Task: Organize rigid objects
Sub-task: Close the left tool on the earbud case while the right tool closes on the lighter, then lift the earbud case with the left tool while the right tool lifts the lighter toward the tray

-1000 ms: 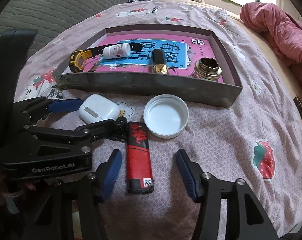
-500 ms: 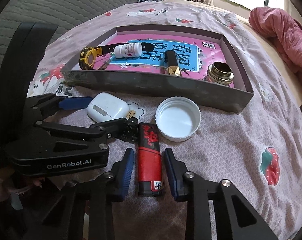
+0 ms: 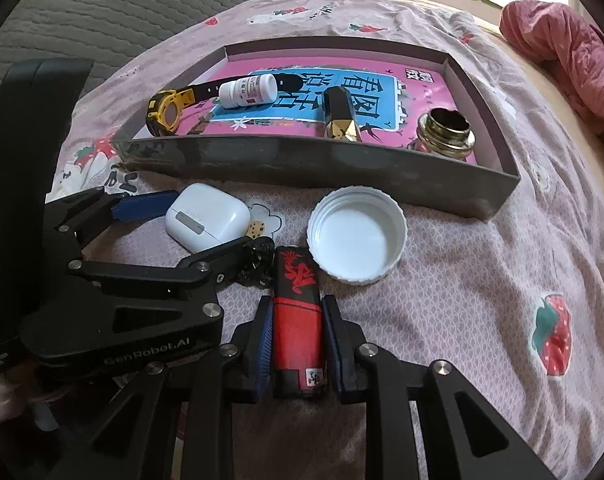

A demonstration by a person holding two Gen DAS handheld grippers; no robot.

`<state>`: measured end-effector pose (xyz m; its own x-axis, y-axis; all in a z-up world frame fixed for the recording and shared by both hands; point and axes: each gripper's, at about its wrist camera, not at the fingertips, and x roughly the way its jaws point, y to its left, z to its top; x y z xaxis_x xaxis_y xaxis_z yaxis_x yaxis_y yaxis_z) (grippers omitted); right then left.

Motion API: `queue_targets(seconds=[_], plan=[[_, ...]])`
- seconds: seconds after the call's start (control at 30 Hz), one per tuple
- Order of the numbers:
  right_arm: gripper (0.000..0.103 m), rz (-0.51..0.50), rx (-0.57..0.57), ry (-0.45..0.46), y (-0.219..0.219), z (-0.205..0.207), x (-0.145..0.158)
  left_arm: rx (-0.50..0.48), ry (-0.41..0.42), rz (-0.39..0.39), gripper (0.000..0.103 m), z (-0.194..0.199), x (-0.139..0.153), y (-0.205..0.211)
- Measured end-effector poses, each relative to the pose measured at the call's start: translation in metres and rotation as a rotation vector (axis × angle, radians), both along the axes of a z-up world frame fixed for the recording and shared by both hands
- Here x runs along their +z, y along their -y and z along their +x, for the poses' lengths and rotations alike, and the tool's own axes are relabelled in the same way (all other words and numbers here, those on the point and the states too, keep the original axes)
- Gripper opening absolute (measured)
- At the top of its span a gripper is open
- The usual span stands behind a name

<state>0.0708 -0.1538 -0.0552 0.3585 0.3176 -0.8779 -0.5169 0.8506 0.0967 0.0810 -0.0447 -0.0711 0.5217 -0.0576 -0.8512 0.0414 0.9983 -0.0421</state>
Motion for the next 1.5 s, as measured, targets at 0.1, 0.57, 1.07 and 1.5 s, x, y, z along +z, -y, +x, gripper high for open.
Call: queue_targets(seconds=[0.1,0.57,1.07,1.5], plan=[[0.023,0.017,-0.005,-0.007,0.003,0.001,0.001,0.002,-0.001,-0.008,0.079,0.000,0.000,-0.001],[0.023,0.089,-0.024,-0.032,0.015,0.003,0.010,-0.024,-0.009,-0.009,0.062,0.001,0.008,0.001],[0.022,0.163,-0.050,-0.049,0.023,0.004,0.015,0.004,-0.007,-0.157,0.062,-0.003,0.023,-0.015],[0.022,0.223,-0.055,-0.047,0.028,0.002,0.023,0.009,0.025,-0.152,0.062,-0.010,0.035,-0.017]])
